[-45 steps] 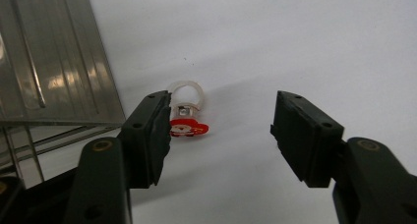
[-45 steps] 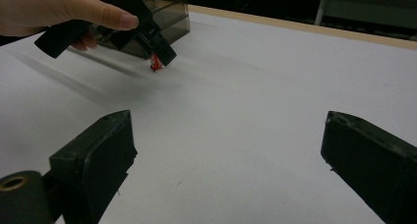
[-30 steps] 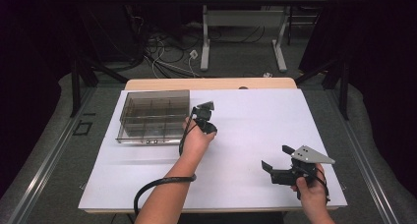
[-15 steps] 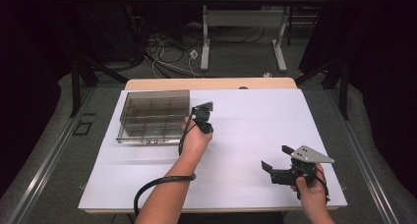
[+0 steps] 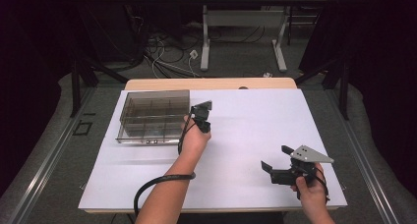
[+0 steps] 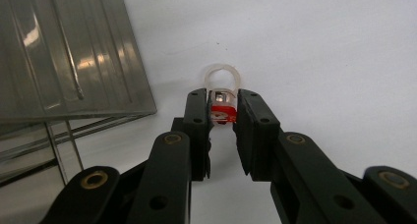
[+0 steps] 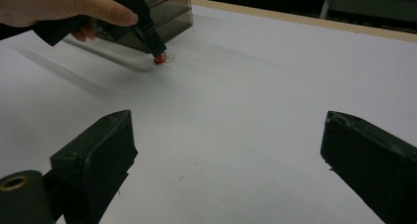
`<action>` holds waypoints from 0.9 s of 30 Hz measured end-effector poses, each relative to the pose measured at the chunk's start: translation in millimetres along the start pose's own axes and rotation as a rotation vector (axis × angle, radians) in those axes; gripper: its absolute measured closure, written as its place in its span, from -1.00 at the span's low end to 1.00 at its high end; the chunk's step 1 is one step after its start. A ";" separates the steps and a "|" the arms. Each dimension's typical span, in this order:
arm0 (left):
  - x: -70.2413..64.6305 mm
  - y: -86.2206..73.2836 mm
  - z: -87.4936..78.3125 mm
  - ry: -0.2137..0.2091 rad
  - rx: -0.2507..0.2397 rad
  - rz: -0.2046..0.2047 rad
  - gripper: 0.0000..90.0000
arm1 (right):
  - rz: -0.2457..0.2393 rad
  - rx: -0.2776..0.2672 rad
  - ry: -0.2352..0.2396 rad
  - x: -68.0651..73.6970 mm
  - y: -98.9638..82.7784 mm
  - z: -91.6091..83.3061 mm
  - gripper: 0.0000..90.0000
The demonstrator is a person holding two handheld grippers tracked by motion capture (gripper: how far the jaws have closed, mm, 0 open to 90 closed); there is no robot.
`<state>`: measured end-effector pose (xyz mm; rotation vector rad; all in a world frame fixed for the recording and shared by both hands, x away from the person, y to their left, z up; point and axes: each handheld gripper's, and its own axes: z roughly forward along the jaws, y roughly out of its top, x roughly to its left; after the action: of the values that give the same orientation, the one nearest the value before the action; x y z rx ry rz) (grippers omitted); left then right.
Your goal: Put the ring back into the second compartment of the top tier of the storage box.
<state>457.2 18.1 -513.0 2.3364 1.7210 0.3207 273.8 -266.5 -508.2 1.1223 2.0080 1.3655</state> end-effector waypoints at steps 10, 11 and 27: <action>0.8 1.3 0.4 -0.008 0.000 -0.006 0.71 | -0.007 0.004 0.000 -0.6 -0.1 0.4 -0.87; 1.2 1.5 0.0 -0.007 0.002 -0.004 0.71 | -0.006 0.004 0.000 -0.7 -0.1 0.6 -0.87; 1.8 1.9 -3.4 -0.026 -0.016 0.003 0.73 | -0.005 0.005 0.001 -1.2 -0.3 0.7 -0.87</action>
<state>458.5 19.4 -509.1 2.3223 1.6969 0.3022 274.8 -267.2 -508.9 1.1182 2.0145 1.3597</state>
